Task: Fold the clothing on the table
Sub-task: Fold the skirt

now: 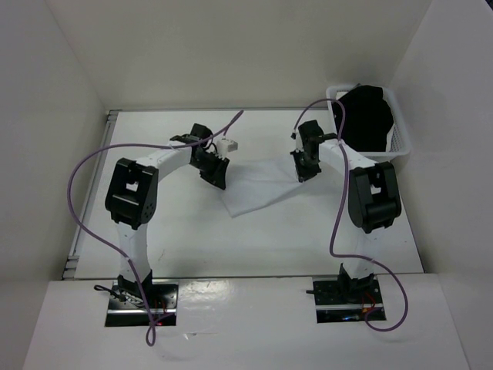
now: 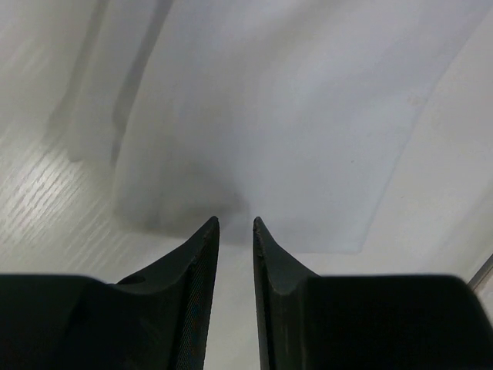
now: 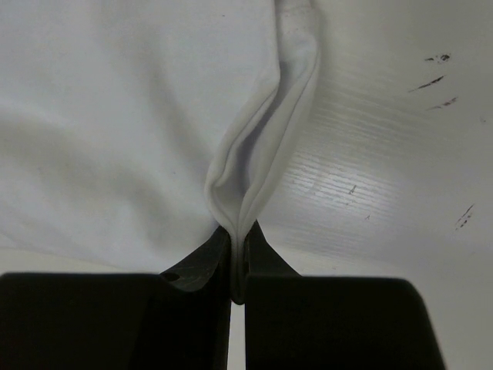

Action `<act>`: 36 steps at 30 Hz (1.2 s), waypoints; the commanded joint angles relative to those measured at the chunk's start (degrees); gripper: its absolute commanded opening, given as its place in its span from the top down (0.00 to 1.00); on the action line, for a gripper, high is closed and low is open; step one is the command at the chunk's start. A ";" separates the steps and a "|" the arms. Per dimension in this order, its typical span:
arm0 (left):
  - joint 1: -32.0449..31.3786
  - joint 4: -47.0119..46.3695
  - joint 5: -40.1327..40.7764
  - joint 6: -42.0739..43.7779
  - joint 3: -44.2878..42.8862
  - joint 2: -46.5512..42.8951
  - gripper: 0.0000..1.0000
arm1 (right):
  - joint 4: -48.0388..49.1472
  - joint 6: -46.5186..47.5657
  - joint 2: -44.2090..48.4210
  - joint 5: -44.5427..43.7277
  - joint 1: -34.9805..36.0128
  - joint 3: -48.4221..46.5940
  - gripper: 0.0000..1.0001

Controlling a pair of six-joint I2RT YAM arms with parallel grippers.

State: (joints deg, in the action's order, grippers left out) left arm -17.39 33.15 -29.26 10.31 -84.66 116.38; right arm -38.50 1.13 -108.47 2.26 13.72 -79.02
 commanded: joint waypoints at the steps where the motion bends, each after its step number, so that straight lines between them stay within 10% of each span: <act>1: -0.45 0.16 -1.59 0.42 -4.36 0.34 0.68 | -2.28 0.37 3.17 -2.00 0.35 2.11 1.00; 36: -8.80 -5.20 0.87 -1.16 -12.54 9.05 0.67 | -2.81 -0.69 4.23 -3.32 0.35 3.17 1.00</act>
State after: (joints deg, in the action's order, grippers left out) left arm -25.36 28.49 -27.29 10.00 -95.64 124.88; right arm -40.75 0.95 -105.21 -1.67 13.72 -75.31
